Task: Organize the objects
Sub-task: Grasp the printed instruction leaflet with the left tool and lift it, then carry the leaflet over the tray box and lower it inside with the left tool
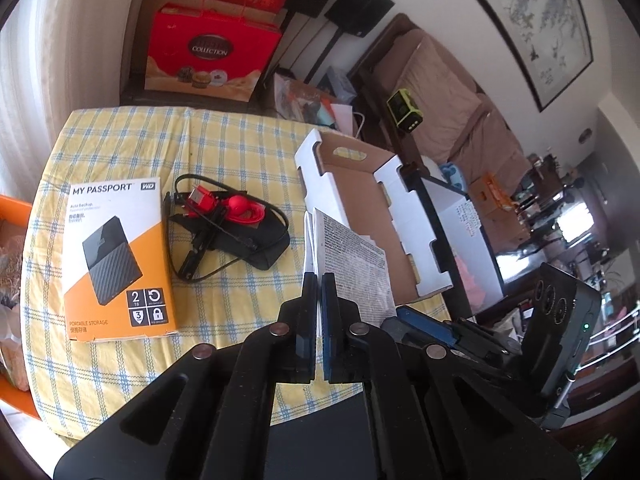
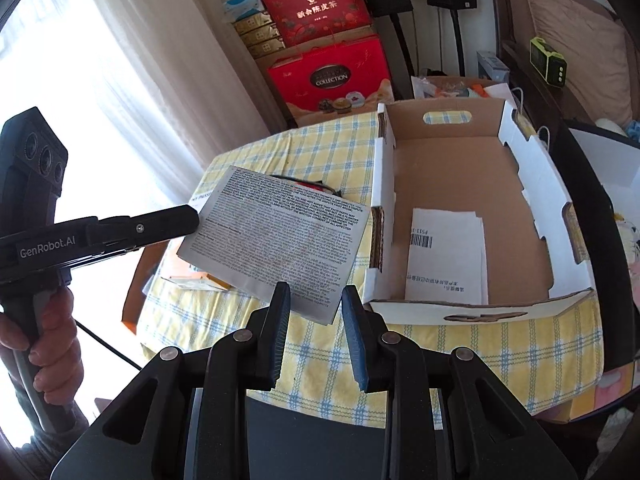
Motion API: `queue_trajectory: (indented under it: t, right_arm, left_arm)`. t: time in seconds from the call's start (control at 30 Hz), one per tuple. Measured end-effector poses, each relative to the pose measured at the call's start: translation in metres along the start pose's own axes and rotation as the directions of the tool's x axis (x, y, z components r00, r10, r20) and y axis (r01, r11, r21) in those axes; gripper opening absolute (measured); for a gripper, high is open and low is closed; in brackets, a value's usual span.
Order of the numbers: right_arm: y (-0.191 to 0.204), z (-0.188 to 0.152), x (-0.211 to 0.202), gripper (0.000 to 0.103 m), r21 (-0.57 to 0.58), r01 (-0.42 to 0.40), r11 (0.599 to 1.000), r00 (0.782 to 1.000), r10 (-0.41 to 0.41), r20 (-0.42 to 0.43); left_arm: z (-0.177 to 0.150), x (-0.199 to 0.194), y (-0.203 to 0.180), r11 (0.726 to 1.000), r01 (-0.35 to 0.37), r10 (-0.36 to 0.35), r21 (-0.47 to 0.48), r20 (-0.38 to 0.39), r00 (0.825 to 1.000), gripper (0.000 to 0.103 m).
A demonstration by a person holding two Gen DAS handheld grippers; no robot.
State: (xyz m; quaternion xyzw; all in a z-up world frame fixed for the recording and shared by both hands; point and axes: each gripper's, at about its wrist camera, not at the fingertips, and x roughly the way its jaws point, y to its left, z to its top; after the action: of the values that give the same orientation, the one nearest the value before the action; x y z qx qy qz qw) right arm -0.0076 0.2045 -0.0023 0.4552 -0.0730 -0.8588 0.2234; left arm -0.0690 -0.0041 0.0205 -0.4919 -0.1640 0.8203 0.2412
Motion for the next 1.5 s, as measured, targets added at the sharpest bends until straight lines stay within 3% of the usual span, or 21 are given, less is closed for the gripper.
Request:
queue_trajectory:
  t: [0.4,0.83,1.1,1.2,1.23,1.27,1.33,1.43,1.5]
  right_arm:
    - [-0.041,0.023,-0.039,0.028,0.068,0.063,0.996,0.995,-0.068,0.077]
    - [-0.104,0.019,-0.015,0.026,0.167,0.114,0.979,0.993,-0.117,0.010]
    - [-0.110,0.020,0.000,0.026,0.148,0.132,0.980,0.991,-0.130,-0.027]
    - [-0.112,0.024,-0.003,0.027,0.123,0.164,0.979,0.986,-0.162,-0.028]
    - [-0.112,0.027,-0.002,0.029,0.109,0.175,0.979,0.984,-0.173,-0.032]
    - [-0.112,0.030,-0.002,0.035,0.096,0.184,0.978,0.983,-0.181,-0.035]
    - [-0.114,0.038,0.001,0.042,0.067,0.206,0.976,0.978,-0.204,-0.039]
    - [-0.116,0.049,0.011,0.051,0.026,0.202,0.979,0.978,-0.200,-0.058]
    - [-0.117,0.053,0.019,0.060,0.005,0.204,0.979,0.977,-0.203,-0.071]
  left_arm:
    - [0.031,0.033,-0.054,0.997,0.033,-0.032,0.066,-0.024,0.999,0.002]
    - [0.058,0.124,-0.083,0.994,0.035,-0.014,0.107,-0.194,0.981,0.002]
    - [0.059,0.149,-0.088,0.985,-0.048,0.083,0.167,-0.206,0.975,0.003]
    - [0.056,0.143,-0.086,0.981,-0.063,0.099,0.186,-0.188,0.977,0.019]
    - [0.054,0.139,-0.085,0.980,-0.062,0.097,0.190,-0.180,0.979,0.030]
    - [0.053,0.134,-0.085,0.979,-0.062,0.096,0.196,-0.170,0.981,0.036]
    - [0.049,0.125,-0.083,0.976,-0.067,0.099,0.210,-0.148,0.984,0.039]
    - [0.044,0.110,-0.075,0.981,-0.058,0.083,0.184,-0.132,0.988,0.056]
    - [0.042,0.100,-0.066,0.985,-0.064,0.083,0.160,-0.112,0.990,0.060]
